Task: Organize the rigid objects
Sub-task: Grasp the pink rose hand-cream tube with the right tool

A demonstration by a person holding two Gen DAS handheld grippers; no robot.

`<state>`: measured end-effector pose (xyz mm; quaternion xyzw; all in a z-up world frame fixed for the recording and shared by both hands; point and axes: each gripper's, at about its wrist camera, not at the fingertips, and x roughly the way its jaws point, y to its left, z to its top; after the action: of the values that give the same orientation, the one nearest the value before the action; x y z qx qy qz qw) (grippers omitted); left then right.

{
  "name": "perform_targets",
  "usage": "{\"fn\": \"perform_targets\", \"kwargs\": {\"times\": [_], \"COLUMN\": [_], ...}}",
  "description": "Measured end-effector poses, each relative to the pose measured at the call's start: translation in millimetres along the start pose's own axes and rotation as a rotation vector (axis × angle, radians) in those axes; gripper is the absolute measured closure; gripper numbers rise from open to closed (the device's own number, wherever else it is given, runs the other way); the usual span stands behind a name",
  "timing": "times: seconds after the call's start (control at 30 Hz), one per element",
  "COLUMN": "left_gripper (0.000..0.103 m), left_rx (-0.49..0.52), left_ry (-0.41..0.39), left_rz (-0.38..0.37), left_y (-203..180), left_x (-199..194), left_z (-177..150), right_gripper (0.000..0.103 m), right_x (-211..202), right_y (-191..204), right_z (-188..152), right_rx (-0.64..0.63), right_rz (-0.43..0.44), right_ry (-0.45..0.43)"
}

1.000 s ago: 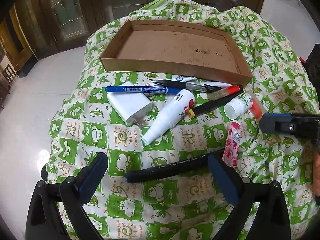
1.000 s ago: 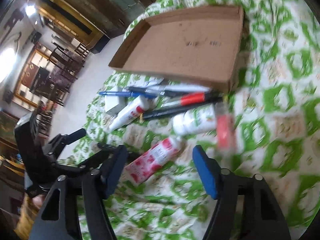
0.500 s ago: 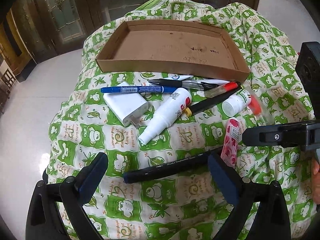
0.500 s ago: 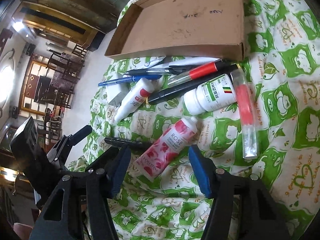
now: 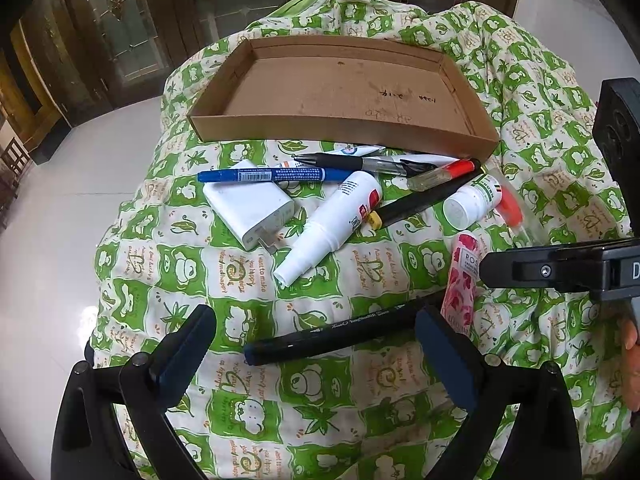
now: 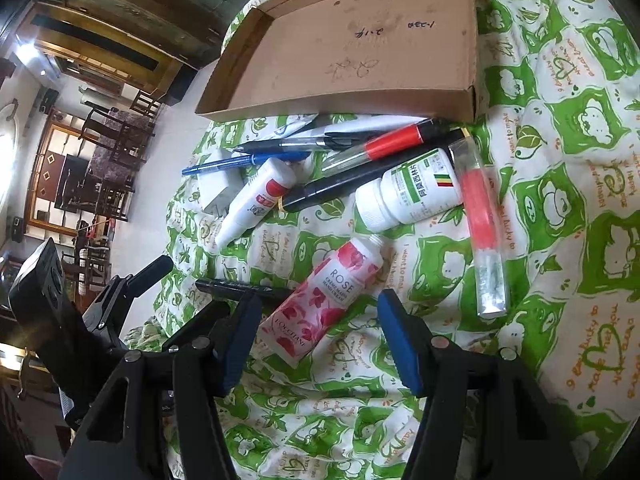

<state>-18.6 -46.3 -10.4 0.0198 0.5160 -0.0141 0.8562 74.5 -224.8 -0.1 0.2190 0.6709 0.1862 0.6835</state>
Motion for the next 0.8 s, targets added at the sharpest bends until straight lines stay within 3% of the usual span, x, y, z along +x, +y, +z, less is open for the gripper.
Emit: {"fn": "perform_targets", "kwargs": {"times": [0.13, 0.47, 0.6, 0.8], "left_gripper": [0.002, 0.002, 0.002, 0.002], "left_rx": [0.007, 0.042, 0.06, 0.06], "left_ry": [0.009, 0.028, 0.035, 0.052], "left_rz": [-0.001, 0.002, 0.008, 0.007], "left_y": [-2.2, -9.7, -14.2, -13.8], "left_x": [1.3, 5.1, 7.0, 10.5], "left_z": [-0.4, -0.8, -0.9, -1.1], "right_gripper": [0.042, 0.058, 0.058, 0.054], "right_x": [3.0, 30.0, 43.7, 40.7], "right_y": [4.0, 3.5, -10.6, -17.3], "right_z": [0.0, 9.6, 11.4, 16.5], "right_rx": [0.02, 0.096, 0.177, 0.274], "right_rz": [0.021, 0.036, 0.052, 0.124], "right_ry": [0.01, 0.051, 0.089, 0.051]}}
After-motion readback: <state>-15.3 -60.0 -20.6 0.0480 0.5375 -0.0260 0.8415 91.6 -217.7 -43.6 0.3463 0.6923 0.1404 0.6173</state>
